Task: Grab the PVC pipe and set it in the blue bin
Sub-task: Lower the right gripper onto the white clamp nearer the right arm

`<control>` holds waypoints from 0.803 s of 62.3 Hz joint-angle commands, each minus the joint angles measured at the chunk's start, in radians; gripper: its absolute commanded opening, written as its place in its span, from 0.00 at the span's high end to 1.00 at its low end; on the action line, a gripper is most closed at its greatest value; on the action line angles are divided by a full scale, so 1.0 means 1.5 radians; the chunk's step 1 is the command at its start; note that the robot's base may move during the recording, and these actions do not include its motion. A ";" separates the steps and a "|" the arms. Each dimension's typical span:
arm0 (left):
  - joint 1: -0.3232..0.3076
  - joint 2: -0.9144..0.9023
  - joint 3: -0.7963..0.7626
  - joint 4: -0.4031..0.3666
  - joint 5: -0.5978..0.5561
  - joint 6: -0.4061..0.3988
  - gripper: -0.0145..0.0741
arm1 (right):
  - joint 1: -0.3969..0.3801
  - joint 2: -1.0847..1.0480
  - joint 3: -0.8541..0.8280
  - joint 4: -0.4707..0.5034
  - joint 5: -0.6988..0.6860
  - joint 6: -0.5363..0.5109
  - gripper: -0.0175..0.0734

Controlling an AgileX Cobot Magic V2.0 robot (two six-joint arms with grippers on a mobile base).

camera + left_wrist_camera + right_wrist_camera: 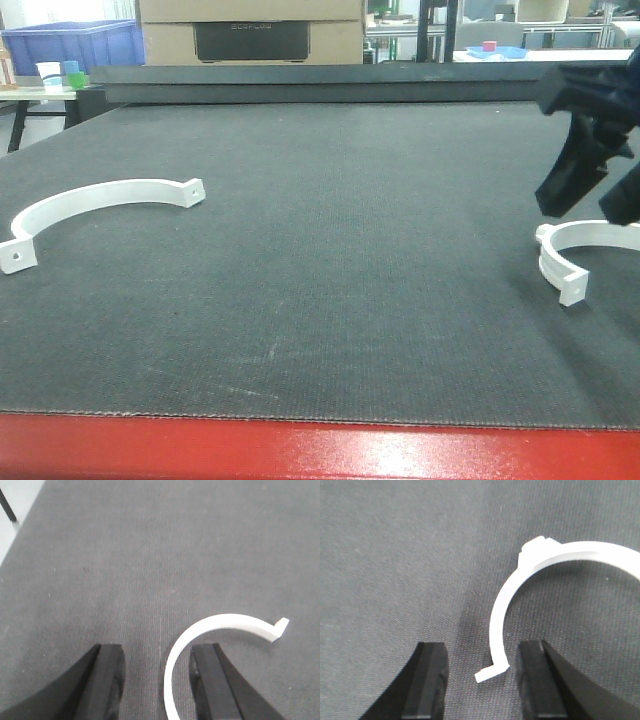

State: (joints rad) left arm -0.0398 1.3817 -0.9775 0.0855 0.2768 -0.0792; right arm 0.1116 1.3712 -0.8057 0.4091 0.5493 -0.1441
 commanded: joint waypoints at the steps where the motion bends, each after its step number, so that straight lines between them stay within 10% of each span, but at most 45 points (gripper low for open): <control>1: -0.001 0.008 -0.008 -0.003 -0.007 -0.005 0.56 | 0.002 0.008 -0.003 -0.004 -0.005 -0.004 0.56; 50: -0.001 0.022 -0.008 -0.003 -0.025 -0.005 0.56 | 0.028 0.060 -0.026 -0.044 -0.026 -0.003 0.66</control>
State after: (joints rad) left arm -0.0398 1.4146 -0.9799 0.0855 0.2561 -0.0792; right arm 0.1525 1.4581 -0.8251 0.3705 0.5323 -0.1448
